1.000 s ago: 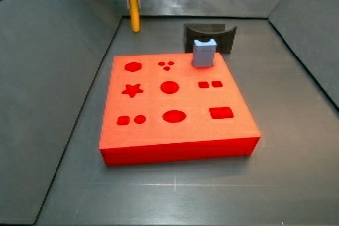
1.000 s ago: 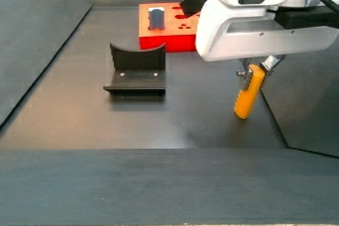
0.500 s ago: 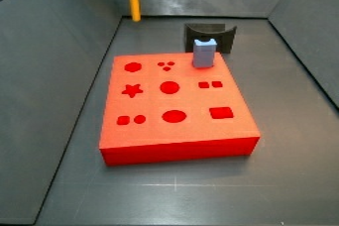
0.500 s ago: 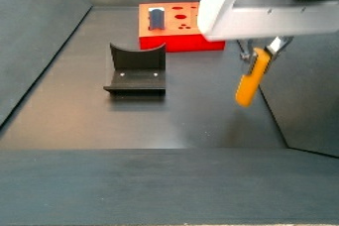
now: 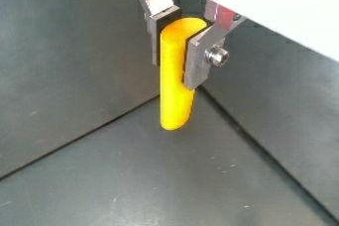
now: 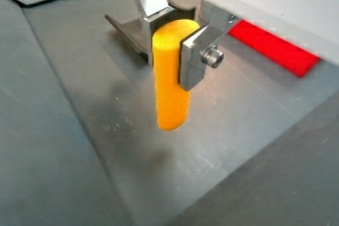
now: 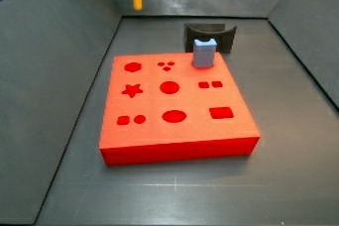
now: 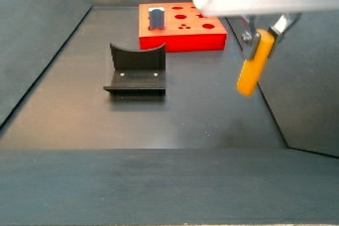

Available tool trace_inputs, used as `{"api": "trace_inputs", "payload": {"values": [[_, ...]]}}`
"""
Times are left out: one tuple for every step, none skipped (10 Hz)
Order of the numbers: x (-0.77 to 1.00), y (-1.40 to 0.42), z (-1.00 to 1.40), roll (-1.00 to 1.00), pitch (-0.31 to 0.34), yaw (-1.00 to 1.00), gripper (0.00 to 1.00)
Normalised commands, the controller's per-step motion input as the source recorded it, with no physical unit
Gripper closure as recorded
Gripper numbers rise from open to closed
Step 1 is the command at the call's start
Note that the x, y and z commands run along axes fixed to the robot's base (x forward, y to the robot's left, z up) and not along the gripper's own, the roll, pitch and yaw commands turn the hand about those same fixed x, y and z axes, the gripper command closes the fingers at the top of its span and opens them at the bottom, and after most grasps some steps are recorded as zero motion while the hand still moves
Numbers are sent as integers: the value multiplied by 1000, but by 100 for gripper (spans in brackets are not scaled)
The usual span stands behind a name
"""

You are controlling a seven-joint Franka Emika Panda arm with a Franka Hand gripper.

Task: Pick up the oval object. Move up. Move to above the board. Insert the oval object.
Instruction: Move to above the board.

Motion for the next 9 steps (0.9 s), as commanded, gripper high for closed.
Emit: {"api": "trace_inputs", "payload": {"values": [[224, 203, 1000, 8, 212, 2, 100], [194, 184, 1000, 32, 146, 1, 100], [176, 169, 1000, 43, 114, 2, 100], [151, 151, 1000, 48, 100, 4, 100], [140, 143, 1000, 51, 98, 4, 100], [117, 124, 1000, 53, 95, 8, 100], [101, 111, 1000, 53, 93, 14, 100], [80, 91, 1000, 45, 92, 18, 100], [69, 86, 1000, 46, 90, 17, 100]]}}
